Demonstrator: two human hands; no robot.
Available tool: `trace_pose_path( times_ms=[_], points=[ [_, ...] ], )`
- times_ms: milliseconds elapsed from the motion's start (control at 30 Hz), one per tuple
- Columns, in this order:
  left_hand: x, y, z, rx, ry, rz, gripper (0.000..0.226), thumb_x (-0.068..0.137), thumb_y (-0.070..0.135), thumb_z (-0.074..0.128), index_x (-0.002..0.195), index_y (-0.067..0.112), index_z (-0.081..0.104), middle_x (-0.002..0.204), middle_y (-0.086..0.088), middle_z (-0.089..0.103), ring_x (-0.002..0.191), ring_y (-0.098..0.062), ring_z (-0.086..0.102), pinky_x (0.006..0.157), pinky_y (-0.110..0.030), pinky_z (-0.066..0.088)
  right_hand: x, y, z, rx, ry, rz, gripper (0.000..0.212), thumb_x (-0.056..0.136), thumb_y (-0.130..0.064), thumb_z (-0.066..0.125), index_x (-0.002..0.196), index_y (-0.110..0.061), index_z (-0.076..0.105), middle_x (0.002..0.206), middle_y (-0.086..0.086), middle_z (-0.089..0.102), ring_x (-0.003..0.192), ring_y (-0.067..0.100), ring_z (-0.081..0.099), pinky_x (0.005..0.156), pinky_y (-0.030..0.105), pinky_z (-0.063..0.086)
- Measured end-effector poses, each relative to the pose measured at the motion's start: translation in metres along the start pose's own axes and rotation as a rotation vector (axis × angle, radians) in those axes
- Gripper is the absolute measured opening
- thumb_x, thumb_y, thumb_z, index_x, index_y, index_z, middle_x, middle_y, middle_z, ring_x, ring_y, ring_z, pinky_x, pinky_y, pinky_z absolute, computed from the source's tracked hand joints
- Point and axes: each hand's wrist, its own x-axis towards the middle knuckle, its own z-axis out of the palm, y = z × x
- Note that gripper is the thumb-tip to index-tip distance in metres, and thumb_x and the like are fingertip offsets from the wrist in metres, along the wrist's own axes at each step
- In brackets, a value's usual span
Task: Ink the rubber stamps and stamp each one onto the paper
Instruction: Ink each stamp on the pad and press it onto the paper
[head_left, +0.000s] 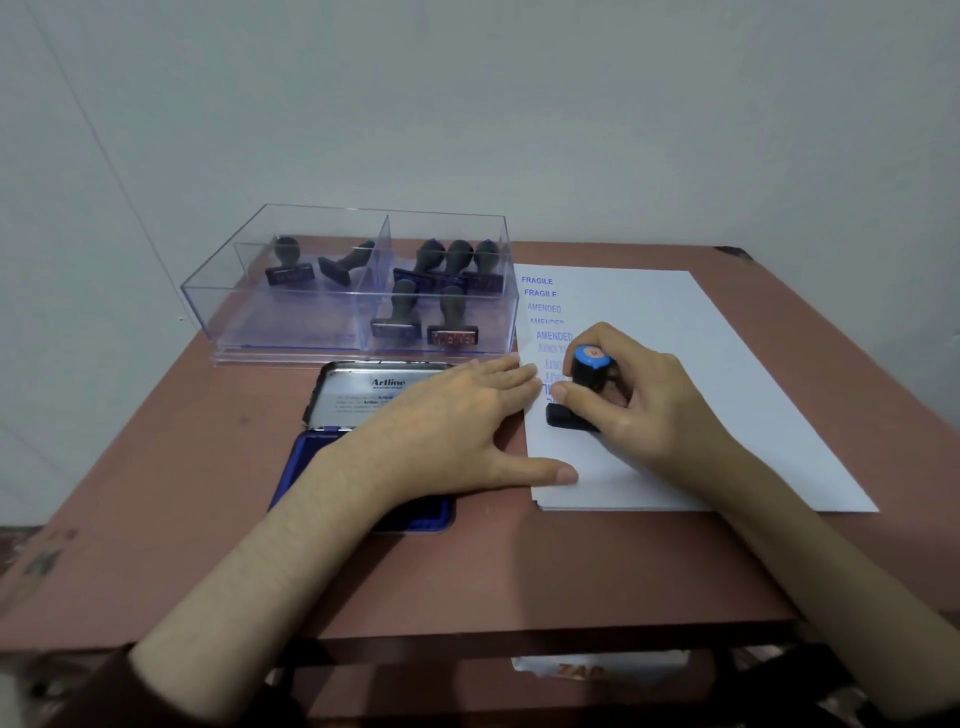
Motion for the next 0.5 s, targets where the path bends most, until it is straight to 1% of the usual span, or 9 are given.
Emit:
trace_pose_path(
  times_ms=[100,200,233,300,333,367,400,467,500],
  points=[
    [0.000,-0.001,0.001,-0.010,0.002,0.005,0.086,0.076,0.071,0.046,0.146,0.025,0.027,0.153,0.015,0.019,0.140,0.001,0.005,0.108,-0.014,0.003,0.003,0.002,-0.004,0.140,0.064,0.096,0.014,0.084,-0.011,0.067,0.083,-0.012,0.054,0.064,-0.010,0.050,0.056,0.006,0.042,0.057,0.011,0.037],
    [0.000,0.000,0.000,-0.036,0.045,0.027,0.078,0.076,0.068,0.049,0.139,0.022,0.040,0.147,0.013,0.034,0.135,0.003,0.013,0.100,-0.005,0.004,0.010,-0.001,-0.009,0.192,0.109,0.142,0.014,0.084,-0.014,0.068,0.083,-0.012,0.054,0.066,-0.008,0.051,0.061,0.012,0.047,0.063,0.022,0.041],
    [-0.001,0.000,-0.001,-0.050,0.067,0.024,0.075,0.077,0.067,0.049,0.135,0.020,0.044,0.143,0.010,0.040,0.131,0.002,0.020,0.101,-0.007,0.009,0.013,-0.003,-0.010,0.188,0.121,0.147,0.014,0.084,-0.015,0.068,0.083,-0.013,0.054,0.067,-0.006,0.051,0.063,0.015,0.049,0.064,0.025,0.042],
    [-0.003,-0.001,-0.004,-0.086,0.124,0.006,0.072,0.079,0.069,0.047,0.131,0.019,0.050,0.132,0.006,0.051,0.122,-0.005,0.038,0.103,-0.021,0.030,0.023,-0.011,-0.011,0.170,0.147,0.131,0.013,0.084,-0.018,0.068,0.082,-0.015,0.055,0.066,-0.008,0.052,0.063,0.014,0.049,0.062,0.021,0.041],
    [-0.005,-0.003,-0.007,-0.096,0.173,0.010,0.070,0.080,0.070,0.045,0.127,0.019,0.054,0.123,0.005,0.057,0.114,-0.009,0.045,0.098,-0.028,0.038,0.029,-0.016,-0.012,0.163,0.157,0.115,0.013,0.084,-0.018,0.068,0.082,-0.016,0.055,0.065,-0.010,0.053,0.062,0.011,0.049,0.060,0.017,0.040],
    [-0.008,-0.006,-0.009,-0.098,0.236,0.017,0.066,0.081,0.068,0.041,0.122,0.019,0.058,0.113,0.005,0.061,0.105,-0.012,0.050,0.090,-0.030,0.042,0.036,-0.022,-0.013,0.157,0.162,0.097,0.013,0.084,-0.019,0.068,0.082,-0.016,0.055,0.064,-0.011,0.053,0.062,0.009,0.049,0.060,0.014,0.040],
    [-0.011,-0.010,-0.013,-0.099,0.305,0.018,0.060,0.083,0.063,0.039,0.115,0.018,0.062,0.104,0.005,0.062,0.097,-0.012,0.052,0.084,-0.029,0.043,0.045,-0.029,-0.013,0.154,0.163,0.075,0.013,0.084,-0.019,0.067,0.083,-0.014,0.055,0.065,-0.012,0.054,0.062,0.008,0.049,0.060,0.014,0.040],
    [-0.017,-0.019,-0.022,-0.095,0.439,0.002,0.046,0.086,0.051,0.041,0.103,0.017,0.067,0.093,0.005,0.062,0.087,-0.014,0.052,0.077,-0.026,0.041,0.065,-0.043,-0.012,0.141,0.170,0.018,0.014,0.084,-0.019,0.068,0.085,-0.011,0.055,0.067,-0.009,0.054,0.062,0.009,0.051,0.063,0.019,0.042],
    [-0.019,-0.024,-0.027,-0.082,0.501,-0.017,0.039,0.087,0.046,0.043,0.099,0.017,0.068,0.090,0.005,0.061,0.085,-0.014,0.051,0.074,-0.025,0.040,0.077,-0.049,-0.009,0.125,0.176,-0.008,0.015,0.083,-0.020,0.068,0.085,-0.011,0.056,0.068,-0.008,0.054,0.064,0.013,0.053,0.065,0.024,0.044]
  ],
)
